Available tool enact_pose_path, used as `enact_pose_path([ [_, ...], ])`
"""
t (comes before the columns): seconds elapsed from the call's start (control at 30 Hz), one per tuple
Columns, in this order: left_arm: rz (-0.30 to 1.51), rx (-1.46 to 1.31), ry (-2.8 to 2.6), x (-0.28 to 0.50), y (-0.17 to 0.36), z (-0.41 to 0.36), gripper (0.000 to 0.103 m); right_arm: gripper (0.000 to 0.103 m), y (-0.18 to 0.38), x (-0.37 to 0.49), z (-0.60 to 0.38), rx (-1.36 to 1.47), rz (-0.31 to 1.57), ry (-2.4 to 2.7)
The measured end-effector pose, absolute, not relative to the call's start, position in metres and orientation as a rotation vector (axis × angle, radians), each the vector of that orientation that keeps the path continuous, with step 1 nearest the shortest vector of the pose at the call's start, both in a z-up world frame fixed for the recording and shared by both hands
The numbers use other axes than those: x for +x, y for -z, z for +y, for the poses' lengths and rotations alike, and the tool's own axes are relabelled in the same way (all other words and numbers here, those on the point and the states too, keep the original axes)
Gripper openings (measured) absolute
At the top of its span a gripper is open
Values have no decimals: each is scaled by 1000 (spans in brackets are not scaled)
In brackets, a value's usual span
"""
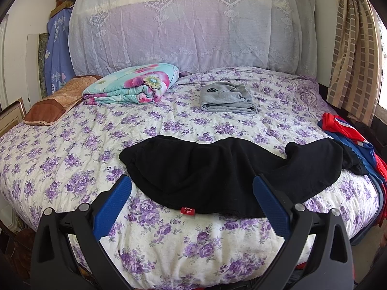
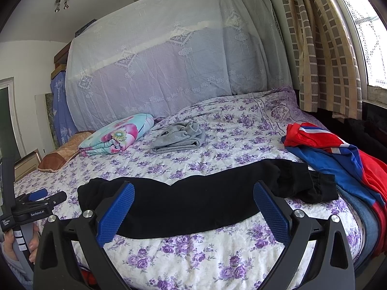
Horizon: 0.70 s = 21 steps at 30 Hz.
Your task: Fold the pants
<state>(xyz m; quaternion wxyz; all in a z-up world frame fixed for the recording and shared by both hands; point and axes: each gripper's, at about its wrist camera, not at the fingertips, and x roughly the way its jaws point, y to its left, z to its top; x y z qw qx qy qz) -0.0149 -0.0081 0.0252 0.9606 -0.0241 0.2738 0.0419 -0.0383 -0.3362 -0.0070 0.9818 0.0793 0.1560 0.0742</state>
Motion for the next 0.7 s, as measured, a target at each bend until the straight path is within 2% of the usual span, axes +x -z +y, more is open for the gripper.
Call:
enact_pose_path([
  [0.3, 616, -101, -35, 5, -5, 9, 98, 99, 5, -27, -342, 167, 337, -140],
  [0.5, 792, -412, 75, 42, 48, 62, 98, 99, 30, -2, -355, 224, 409, -122],
  [0.7, 851, -574, 102, 69, 83, 80, 98, 99, 59, 26, -366, 272, 490, -114],
])
